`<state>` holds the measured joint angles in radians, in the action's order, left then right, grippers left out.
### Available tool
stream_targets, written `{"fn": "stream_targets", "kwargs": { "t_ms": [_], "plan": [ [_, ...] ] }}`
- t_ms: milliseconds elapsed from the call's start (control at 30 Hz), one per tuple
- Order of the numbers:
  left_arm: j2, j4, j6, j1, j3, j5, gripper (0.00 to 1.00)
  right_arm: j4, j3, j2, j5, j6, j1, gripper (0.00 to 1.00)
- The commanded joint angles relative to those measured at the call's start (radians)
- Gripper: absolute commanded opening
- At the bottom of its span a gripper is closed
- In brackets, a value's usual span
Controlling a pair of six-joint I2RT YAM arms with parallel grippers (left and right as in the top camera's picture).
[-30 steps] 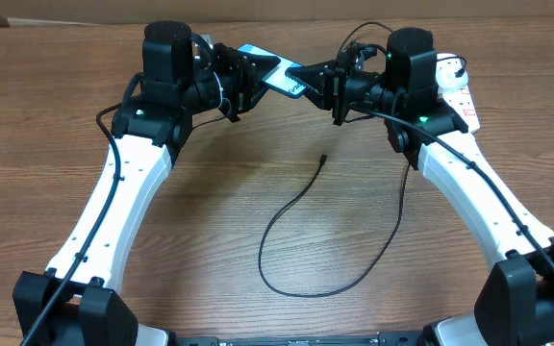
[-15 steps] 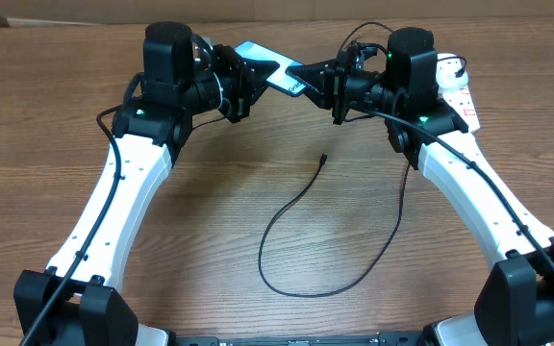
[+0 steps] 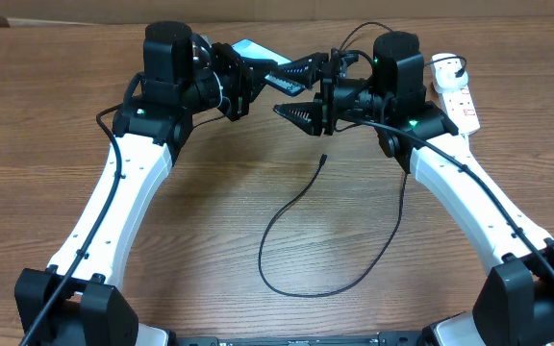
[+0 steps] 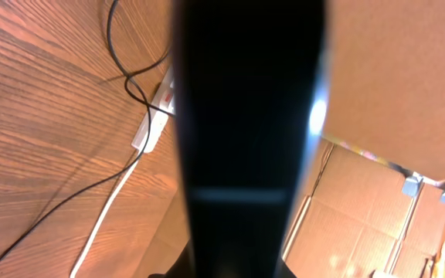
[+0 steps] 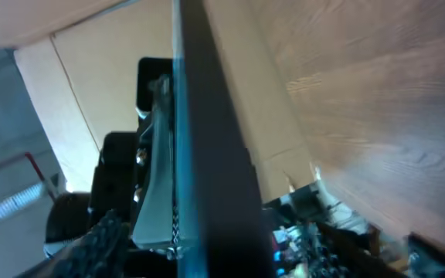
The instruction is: Plug charger to phone and switch on socket
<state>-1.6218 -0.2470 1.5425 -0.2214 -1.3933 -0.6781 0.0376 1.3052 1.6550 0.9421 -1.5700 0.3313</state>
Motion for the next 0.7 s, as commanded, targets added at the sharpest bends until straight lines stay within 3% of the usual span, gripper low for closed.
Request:
{"fn": "stream_targets", "kwargs": {
  "t_ms": [0,33,67,200,333,567,667],
  "plan": [
    [0.0,0.002,-0.077,0.0,-0.003,0.059,0.04,-0.006,0.01,-0.039,0.014,0.084,-0.005,0.82],
    [0.0,-0.01,-0.095,0.001,-0.003,0.079,0.04,-0.006,0.01,-0.039,0.014,0.101,-0.006,0.95],
    [0.0,-0.032,-0.116,0.003,-0.003,0.111,0.04,-0.006,0.01,-0.039,0.013,0.122,-0.008,1.0],
    [0.0,-0.144,-0.208,0.022,-0.003,0.221,0.04,0.045,0.01,-0.039,0.0,0.235,-0.019,1.0],
    [0.0,-0.266,-0.33,0.057,-0.003,0.301,0.04,0.259,0.01,-0.039,-0.098,0.368,-0.047,1.0],
    [0.008,-0.325,-0.664,0.117,-0.003,0.265,0.04,0.594,0.01,-0.039,-0.456,0.696,-0.129,1.0],
    [0.024,-0.333,-0.771,0.113,-0.003,0.248,0.04,0.683,0.01,-0.038,-0.636,0.749,-0.135,1.0]
  ]
}}
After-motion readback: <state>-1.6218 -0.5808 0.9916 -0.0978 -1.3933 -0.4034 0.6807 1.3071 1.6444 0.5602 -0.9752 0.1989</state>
